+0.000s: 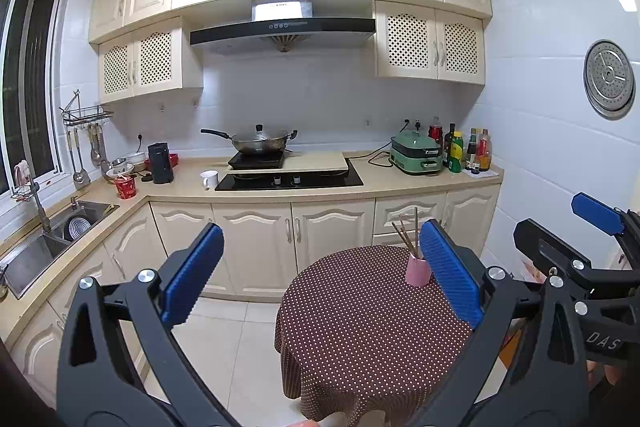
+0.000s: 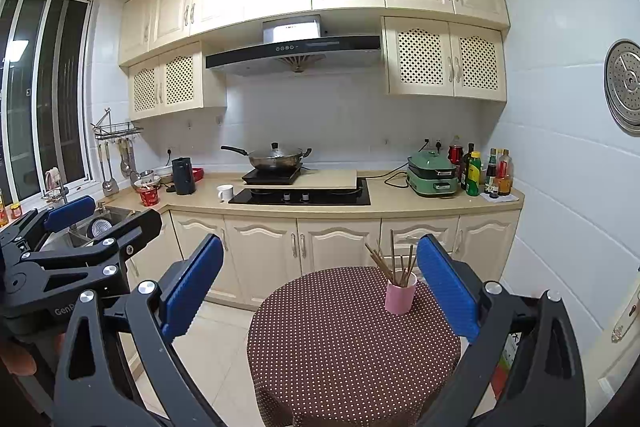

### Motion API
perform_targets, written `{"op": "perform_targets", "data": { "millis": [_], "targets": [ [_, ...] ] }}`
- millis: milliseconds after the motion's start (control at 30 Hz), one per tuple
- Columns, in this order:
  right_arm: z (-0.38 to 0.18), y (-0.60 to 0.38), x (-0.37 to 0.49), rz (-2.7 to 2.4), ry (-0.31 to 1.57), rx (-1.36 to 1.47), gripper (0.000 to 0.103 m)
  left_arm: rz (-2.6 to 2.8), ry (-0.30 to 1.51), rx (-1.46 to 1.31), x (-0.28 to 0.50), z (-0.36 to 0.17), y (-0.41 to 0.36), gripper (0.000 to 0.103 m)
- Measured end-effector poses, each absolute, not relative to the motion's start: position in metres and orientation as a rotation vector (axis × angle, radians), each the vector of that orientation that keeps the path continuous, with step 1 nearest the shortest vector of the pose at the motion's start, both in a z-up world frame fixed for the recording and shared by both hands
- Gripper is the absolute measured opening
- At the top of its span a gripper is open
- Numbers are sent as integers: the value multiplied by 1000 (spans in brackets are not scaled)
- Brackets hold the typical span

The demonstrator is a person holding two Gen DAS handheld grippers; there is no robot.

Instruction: Organize utensils

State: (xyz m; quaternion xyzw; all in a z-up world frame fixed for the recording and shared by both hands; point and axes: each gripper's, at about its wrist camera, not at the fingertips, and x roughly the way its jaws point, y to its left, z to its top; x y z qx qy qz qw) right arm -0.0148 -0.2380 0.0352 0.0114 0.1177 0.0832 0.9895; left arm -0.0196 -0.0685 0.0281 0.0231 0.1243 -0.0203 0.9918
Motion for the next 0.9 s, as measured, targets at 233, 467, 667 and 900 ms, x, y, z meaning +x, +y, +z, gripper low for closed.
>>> {"op": "perform_targets", "data": {
  "millis": [233,467,667,900],
  "targets": [
    [36,-235,-14,172,235,26,94,-34,242,51,-19,29,-67,96],
    [36,-232,-14,174,233,31,94,-27,239,55,-20,28,-64,96],
    [37,-229,-14,179,237,35,94,-24,238,57,-21,28,-62,96],
    [38,-230,-13,183,238,38,94,-20,238,59,-22,28,-60,96]
  ]
}}
